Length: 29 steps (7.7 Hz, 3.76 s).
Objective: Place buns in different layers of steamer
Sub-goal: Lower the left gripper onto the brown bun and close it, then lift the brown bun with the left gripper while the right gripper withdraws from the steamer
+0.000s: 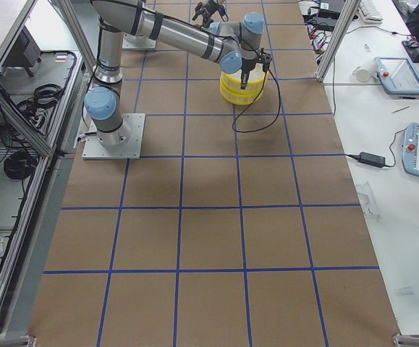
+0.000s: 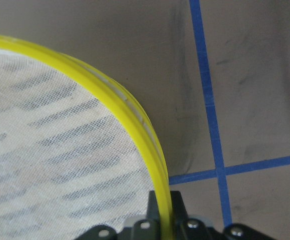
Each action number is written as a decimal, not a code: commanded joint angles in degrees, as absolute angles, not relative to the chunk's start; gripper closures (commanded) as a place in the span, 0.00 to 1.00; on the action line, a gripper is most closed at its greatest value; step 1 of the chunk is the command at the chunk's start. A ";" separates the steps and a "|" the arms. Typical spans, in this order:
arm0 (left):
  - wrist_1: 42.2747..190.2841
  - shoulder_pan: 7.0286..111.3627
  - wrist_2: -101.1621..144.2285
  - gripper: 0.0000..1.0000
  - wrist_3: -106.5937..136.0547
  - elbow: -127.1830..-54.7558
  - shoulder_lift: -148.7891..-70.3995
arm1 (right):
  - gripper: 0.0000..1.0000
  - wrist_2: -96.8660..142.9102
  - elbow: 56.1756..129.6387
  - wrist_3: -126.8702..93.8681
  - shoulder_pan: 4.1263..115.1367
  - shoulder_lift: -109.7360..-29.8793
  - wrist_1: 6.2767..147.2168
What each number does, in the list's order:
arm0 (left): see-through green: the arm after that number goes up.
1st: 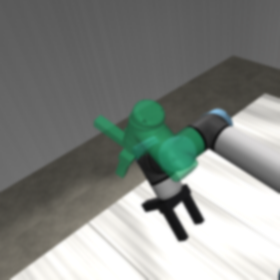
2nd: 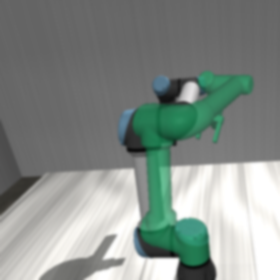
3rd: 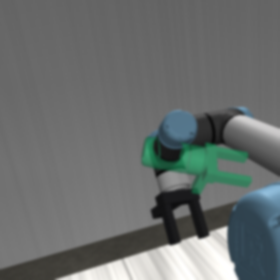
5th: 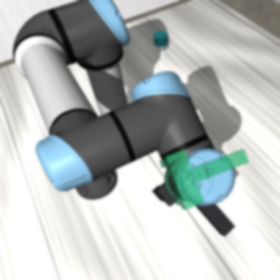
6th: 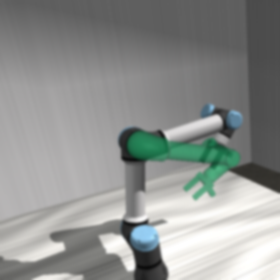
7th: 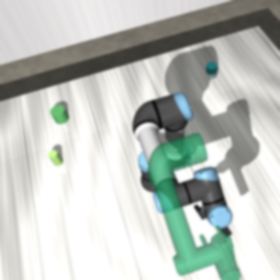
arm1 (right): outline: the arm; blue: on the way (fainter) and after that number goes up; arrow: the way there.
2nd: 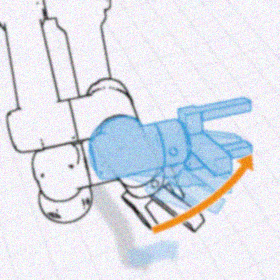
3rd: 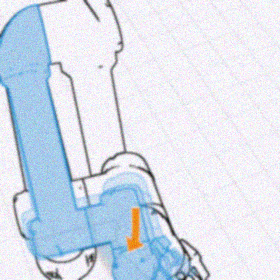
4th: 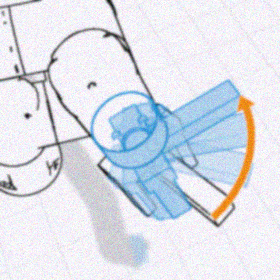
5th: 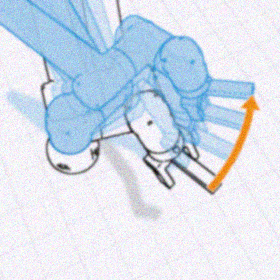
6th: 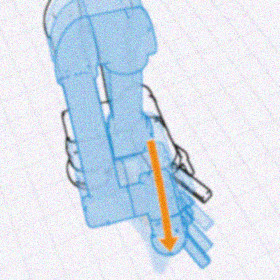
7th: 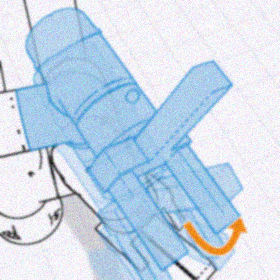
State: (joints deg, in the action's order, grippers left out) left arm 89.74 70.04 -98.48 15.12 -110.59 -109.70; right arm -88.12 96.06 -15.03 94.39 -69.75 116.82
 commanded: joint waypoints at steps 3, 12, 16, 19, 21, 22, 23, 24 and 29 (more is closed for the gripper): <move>88.25 69.96 -99.40 0.22 15.12 -110.21 -112.15 | 0.87 -88.07 96.06 -15.03 94.48 -69.52 116.72; 86.92 70.05 -98.00 0.37 15.12 -109.16 -112.06 | 0.20 -87.89 94.31 -14.94 94.22 -73.81 115.76; 86.92 70.05 -97.91 0.74 15.12 -108.28 -111.97 | 0.18 -89.03 86.40 -6.98 90.63 -81.36 97.40; 87.01 70.66 -90.30 0.89 14.86 -105.92 -111.45 | 0.00 -89.12 86.48 5.00 83.07 -88.41 92.91; 87.71 72.06 -89.91 0.90 14.07 -102.41 -109.79 | 0.00 -89.03 86.66 4.92 83.23 -89.30 91.77; 87.71 73.98 -90.09 0.90 13.98 -100.83 -108.21 | 0.00 -89.03 86.66 4.92 83.15 -89.21 91.67; 87.98 75.92 -90.26 0.90 13.97 -98.37 -107.41 | 0.00 -89.12 86.75 4.92 83.14 -89.03 91.67; 90.68 78.03 -90.09 0.90 13.89 -94.17 -106.45 | 0.00 -89.12 86.75 5.01 83.14 -88.86 91.76; 82.57 86.83 -73.55 0.93 13.97 -86.84 -102.57 | 0.00 -89.12 86.84 7.99 82.88 -88.68 92.20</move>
State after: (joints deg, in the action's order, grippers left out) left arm 88.97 84.71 -82.84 13.89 -87.33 -103.42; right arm -89.12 86.82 6.23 82.93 -88.70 91.89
